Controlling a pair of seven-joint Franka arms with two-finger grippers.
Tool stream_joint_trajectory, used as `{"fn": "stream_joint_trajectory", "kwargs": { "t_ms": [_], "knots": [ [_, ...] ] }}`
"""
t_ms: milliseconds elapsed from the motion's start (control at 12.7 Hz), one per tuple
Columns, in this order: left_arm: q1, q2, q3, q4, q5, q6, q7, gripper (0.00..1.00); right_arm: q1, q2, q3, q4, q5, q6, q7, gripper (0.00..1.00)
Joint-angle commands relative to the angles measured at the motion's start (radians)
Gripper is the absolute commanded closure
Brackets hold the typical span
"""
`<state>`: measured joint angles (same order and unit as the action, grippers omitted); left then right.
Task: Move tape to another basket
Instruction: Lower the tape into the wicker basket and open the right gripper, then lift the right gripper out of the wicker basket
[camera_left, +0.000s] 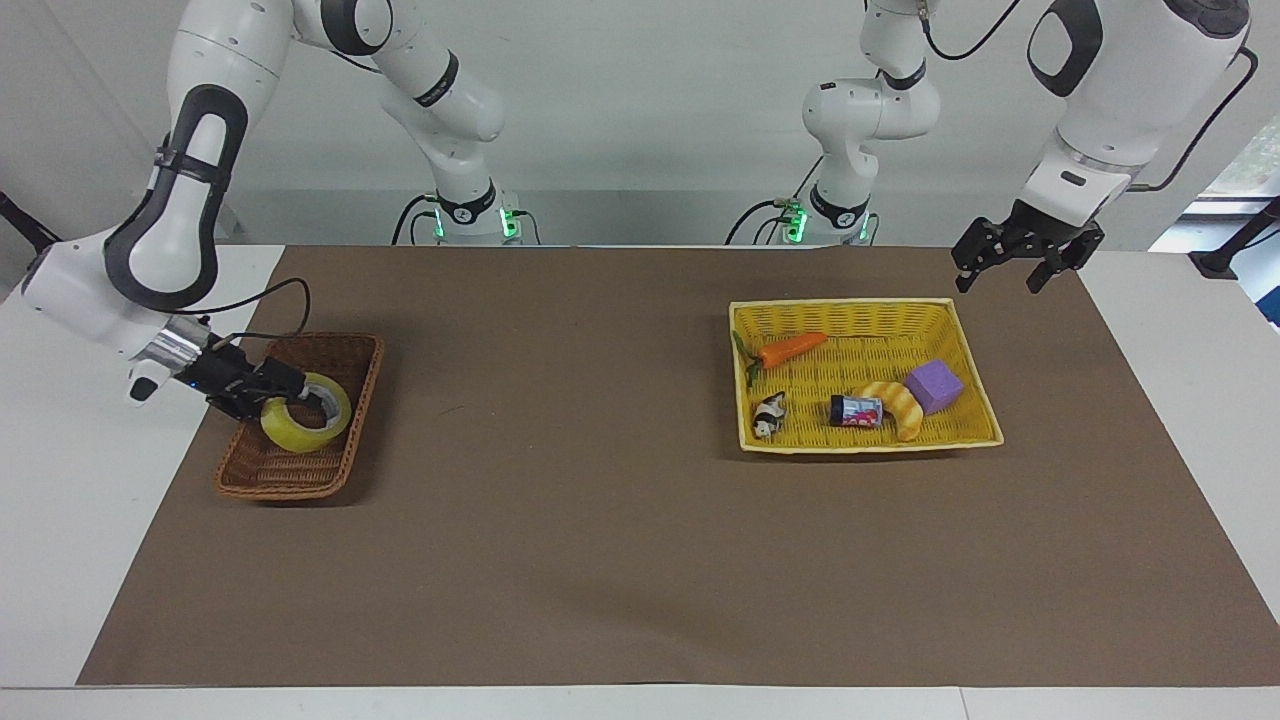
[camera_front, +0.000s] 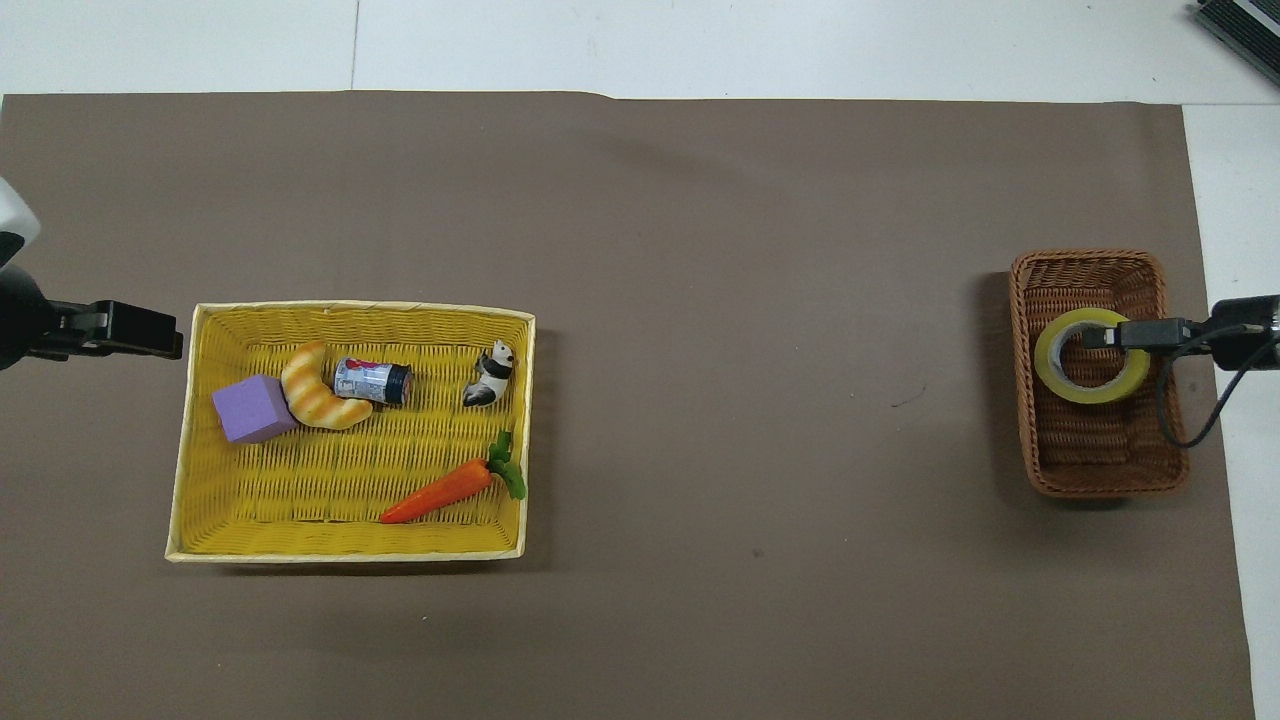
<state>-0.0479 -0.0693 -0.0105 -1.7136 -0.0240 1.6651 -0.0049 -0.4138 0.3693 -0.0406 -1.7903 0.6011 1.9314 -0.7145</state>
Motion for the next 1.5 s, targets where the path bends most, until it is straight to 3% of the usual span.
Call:
{"fn": "stream_joint_trajectory", "kwargs": {
  "t_ms": [0,157,551,1181,1417],
  "knots": [
    [0.008,-0.001,-0.008,0.017,0.018,-0.027,-0.012,0.00,0.007,0.010,0.008,0.083,-0.018,0.029,-0.010,0.00],
    [0.008,-0.001,-0.008,0.017,0.018,-0.027,-0.012,0.00,0.079,-0.022,0.007,0.089,-0.125,0.165,0.013,0.00],
    [0.008,-0.001,-0.008,0.017,0.018,-0.027,-0.012,0.00,0.254,-0.136,0.008,0.089,-0.545,0.175,0.445,0.00],
    [0.008,-0.001,-0.008,0.019,0.018,-0.027,-0.012,0.00,0.487,-0.361,0.008,0.088,-0.592,-0.142,0.930,0.00],
    [0.008,-0.001,-0.008,0.017,0.018,-0.027,-0.012,0.00,0.509,-0.415,0.018,0.115,-0.603,-0.222,0.957,0.00]
  ]
}}
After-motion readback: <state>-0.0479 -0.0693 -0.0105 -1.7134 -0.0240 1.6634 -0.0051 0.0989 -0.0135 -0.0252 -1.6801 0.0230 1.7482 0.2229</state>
